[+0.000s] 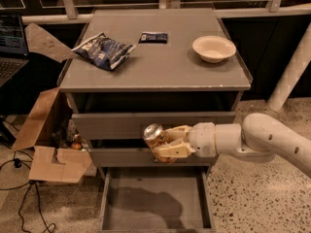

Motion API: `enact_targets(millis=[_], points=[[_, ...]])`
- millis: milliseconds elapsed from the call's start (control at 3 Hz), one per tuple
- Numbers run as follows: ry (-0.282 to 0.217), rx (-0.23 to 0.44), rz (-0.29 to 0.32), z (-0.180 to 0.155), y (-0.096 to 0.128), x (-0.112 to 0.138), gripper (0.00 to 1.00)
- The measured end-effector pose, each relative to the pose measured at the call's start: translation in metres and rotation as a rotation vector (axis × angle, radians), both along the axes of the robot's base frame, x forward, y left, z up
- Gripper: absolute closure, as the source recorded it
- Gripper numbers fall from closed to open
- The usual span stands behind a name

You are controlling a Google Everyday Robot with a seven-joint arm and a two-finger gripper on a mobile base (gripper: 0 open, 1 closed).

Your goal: Place orange can into bottom drawer

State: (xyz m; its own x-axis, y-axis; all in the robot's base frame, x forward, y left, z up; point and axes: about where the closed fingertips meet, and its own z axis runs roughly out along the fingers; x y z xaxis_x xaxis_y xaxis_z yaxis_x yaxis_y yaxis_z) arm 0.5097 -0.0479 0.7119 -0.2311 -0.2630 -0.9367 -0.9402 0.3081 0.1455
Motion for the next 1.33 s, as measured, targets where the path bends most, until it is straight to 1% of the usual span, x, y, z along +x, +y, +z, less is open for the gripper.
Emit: enact_targets(millis=[333,667,1000,1333], points=[[0.000,0.000,0.000,0.000,0.000,0.000,1.00],[0.049,-0.006,0.029,-0.032,0.019,-0.009,1.00],[0.081,-0.026,0.014,-0.084,0.027,-0.016,1.00],[0.111,-0.078,-0.026,-0.143,0.027,-0.014,1.00]])
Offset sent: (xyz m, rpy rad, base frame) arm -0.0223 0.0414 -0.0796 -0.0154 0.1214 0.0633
